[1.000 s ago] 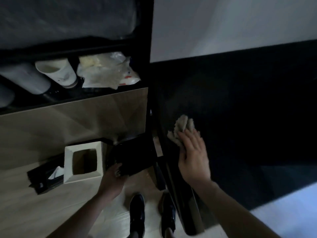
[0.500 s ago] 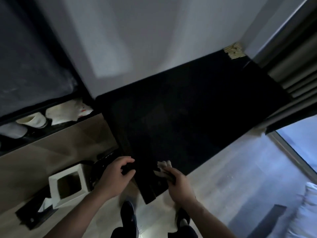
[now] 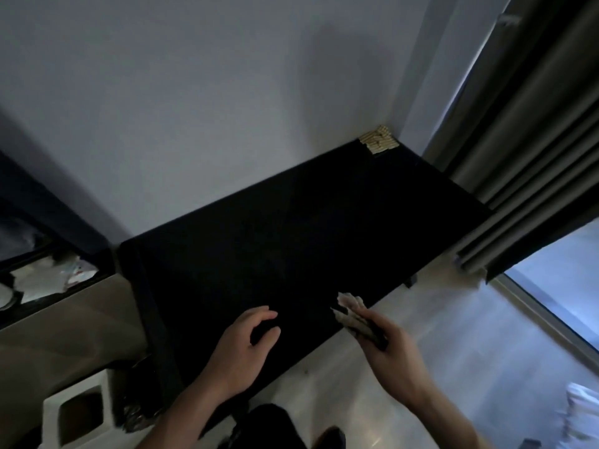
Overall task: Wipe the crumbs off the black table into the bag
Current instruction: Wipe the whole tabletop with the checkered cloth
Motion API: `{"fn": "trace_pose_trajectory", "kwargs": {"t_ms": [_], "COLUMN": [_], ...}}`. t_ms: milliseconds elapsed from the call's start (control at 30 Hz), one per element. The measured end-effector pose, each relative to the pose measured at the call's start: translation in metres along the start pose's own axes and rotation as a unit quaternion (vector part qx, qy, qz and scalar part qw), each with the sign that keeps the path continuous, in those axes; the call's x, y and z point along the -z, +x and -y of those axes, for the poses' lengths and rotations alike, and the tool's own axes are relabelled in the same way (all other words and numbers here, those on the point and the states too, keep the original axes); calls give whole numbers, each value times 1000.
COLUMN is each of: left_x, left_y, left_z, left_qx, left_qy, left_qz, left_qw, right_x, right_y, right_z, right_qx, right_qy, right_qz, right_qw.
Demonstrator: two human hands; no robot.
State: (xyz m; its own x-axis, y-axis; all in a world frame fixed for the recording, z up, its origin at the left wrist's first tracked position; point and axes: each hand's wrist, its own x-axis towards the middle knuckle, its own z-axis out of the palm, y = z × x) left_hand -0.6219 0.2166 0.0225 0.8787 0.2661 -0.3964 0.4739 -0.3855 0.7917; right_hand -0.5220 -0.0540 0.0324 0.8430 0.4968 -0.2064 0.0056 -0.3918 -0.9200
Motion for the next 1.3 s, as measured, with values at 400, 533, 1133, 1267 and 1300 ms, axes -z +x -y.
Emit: {"fn": "trace_pose_trajectory", "kwargs": {"t_ms": [400, 533, 1133, 1267, 1300], "left_x": [-31, -29, -28, -53, -60], "left_y": [88, 145, 314, 348, 357], "left_z": [-63, -85, -152, -167, -172], "left_qx": [34, 48, 120, 172, 188], "left_qy": [-10, -6, -62, -97, -102], "left_qz": [-22, -3, -72, -116, -125], "left_qw": [999, 999, 988, 973, 969], "right_x": [133, 163, 305, 344, 353], "right_y": [97, 139, 431, 521, 541], "right_z": [-1, -7, -54, -78, -85], "right_qx": [-38, -72, -62, -35, -22], "right_qy": [-26, -37, -182, -226, -244], "right_qz": [-46, -62, -21, 10, 23], "right_qw": [998, 995, 981, 973, 969]}}
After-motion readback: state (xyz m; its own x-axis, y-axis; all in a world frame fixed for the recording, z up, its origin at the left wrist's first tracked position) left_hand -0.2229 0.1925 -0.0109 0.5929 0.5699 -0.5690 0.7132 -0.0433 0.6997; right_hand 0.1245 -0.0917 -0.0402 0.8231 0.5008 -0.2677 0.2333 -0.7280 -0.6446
